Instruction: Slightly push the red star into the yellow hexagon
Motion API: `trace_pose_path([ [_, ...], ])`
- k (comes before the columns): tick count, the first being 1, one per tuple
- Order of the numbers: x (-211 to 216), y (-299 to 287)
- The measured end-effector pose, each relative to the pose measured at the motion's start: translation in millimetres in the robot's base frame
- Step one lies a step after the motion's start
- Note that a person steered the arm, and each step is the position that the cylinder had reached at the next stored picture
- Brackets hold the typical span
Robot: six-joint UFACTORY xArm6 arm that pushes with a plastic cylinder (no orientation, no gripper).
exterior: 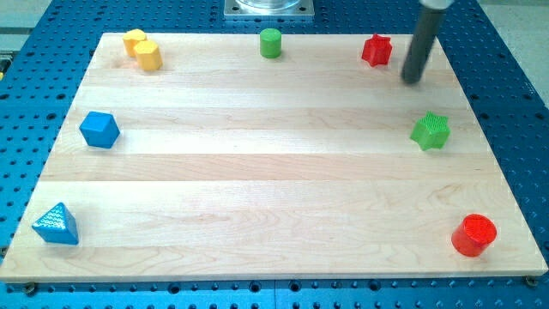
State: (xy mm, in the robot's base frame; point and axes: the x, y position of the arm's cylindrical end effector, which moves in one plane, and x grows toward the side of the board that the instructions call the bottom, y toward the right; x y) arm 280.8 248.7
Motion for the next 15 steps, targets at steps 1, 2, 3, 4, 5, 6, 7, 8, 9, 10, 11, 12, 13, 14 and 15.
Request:
trace_pose_path([
  [1,-57.0,0.4],
  [2,-52.6,-67.6],
  [3,-8.2,-165.2],
  [4,-9.1,-130.8],
  [5,13.4,-94.3],
  [6,25.3,-179.9],
  [7,25.2,-277.5],
  [8,21.1,-276.2],
  [9,40.1,-237.2],
  [10,62.3,-304.6],
  [11,68.5,-375.6],
  [12,88.6,-340.6],
  [13,124.6,-371.9],
  [14,109.5,-432.7],
  [15,101.3,-452.3],
])
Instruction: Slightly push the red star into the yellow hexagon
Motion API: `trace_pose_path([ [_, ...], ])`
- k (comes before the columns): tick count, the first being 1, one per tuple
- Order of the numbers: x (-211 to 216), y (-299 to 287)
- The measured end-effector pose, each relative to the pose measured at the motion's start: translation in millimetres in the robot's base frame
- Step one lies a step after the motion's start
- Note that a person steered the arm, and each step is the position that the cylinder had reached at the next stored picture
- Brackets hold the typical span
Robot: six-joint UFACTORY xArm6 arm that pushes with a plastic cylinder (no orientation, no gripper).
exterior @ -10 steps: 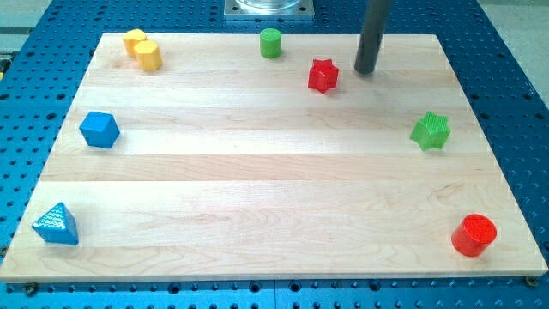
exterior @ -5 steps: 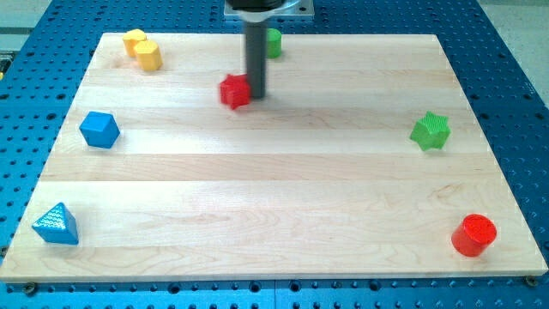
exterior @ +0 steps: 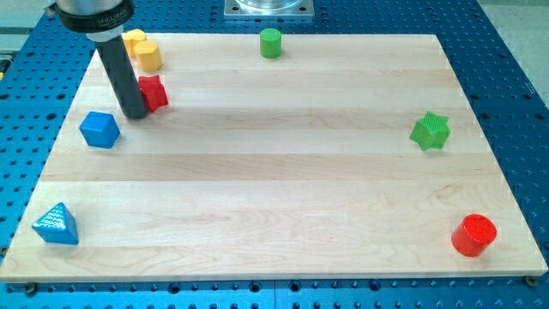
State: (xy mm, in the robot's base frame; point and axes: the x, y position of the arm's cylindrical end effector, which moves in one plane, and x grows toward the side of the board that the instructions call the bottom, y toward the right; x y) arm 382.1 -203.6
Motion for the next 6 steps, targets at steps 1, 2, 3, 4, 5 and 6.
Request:
trace_pose_path([
  [1,15.9,51.2],
  [2,-12.5,47.6],
  [3,-37.5,14.5],
  [4,-6.2,3.8],
  [5,-19.4,-19.4],
  [6,-35.3,-22.5],
])
